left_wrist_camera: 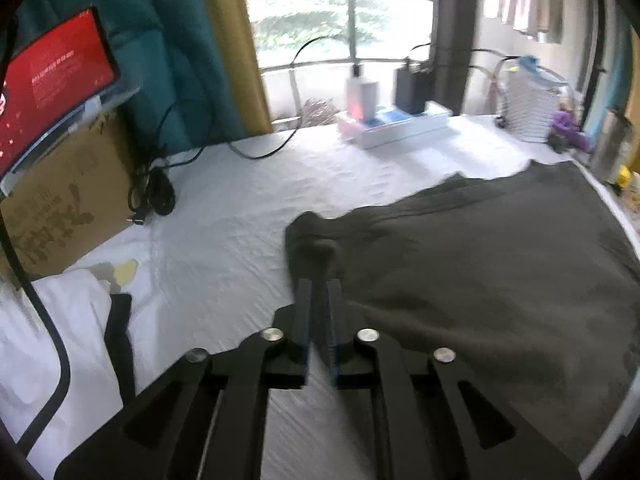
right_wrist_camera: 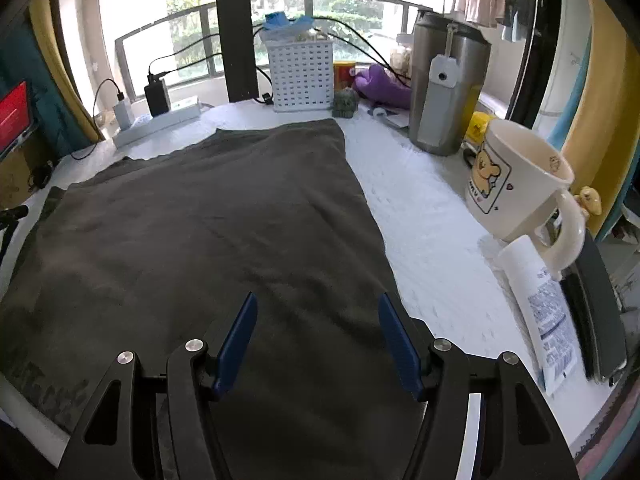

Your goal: Fold small clothes

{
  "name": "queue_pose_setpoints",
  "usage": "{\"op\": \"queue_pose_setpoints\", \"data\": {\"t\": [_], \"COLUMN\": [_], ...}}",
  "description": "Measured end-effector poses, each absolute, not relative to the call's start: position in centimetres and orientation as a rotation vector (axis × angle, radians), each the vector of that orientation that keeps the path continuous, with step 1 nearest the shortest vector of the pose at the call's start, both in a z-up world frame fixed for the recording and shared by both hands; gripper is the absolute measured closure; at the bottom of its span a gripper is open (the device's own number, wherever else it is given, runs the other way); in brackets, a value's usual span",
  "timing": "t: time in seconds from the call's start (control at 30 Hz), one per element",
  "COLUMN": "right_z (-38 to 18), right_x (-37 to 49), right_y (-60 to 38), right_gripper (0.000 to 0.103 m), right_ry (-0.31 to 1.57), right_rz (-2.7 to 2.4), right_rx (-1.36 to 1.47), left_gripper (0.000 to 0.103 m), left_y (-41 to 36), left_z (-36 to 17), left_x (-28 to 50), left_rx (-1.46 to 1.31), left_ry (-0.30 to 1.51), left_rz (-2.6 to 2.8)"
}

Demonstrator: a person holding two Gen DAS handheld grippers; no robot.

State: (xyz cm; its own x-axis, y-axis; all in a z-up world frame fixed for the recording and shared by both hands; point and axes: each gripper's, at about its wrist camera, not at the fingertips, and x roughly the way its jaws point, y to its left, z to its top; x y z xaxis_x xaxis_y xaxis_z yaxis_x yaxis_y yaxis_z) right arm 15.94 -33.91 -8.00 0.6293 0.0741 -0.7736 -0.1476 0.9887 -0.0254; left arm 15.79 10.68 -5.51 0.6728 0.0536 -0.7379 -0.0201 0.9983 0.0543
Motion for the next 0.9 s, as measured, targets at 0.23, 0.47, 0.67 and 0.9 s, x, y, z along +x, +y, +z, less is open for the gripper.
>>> {"op": "queue_pose_setpoints", "data": {"t": [0.23, 0.47, 0.67, 0.9], "right_z": [-7.3, -7.2, -8.2, -9.4], "right_x": [13.2, 10.7, 8.4, 6.1], "right_y": [-33.7, -33.7, -34.9, -36.6], "right_gripper": [0.037, 0.026, 0.022, 0.022], "right_ry": [0.849, 0.838, 0.858, 0.896], "right_rz": [0.133, 0.146, 0.181, 0.2], "right_rx": [-0.085, -0.073, -0.03, 0.02], "left_gripper": [0.063, 0.062, 0.062, 0.062], "left_y": [7.1, 3.4, 0.2, -1.4], "left_z": [-3.7, -3.6, -4.6, -5.1], "left_x": [11.2, 8.3, 6.5, 5.5], "left_rx": [-0.037, -0.086, -0.078, -0.072], "left_ry": [0.778, 0.766, 0.8, 0.817], "left_rz": [-0.085, -0.18, -0.234, -0.245]}}
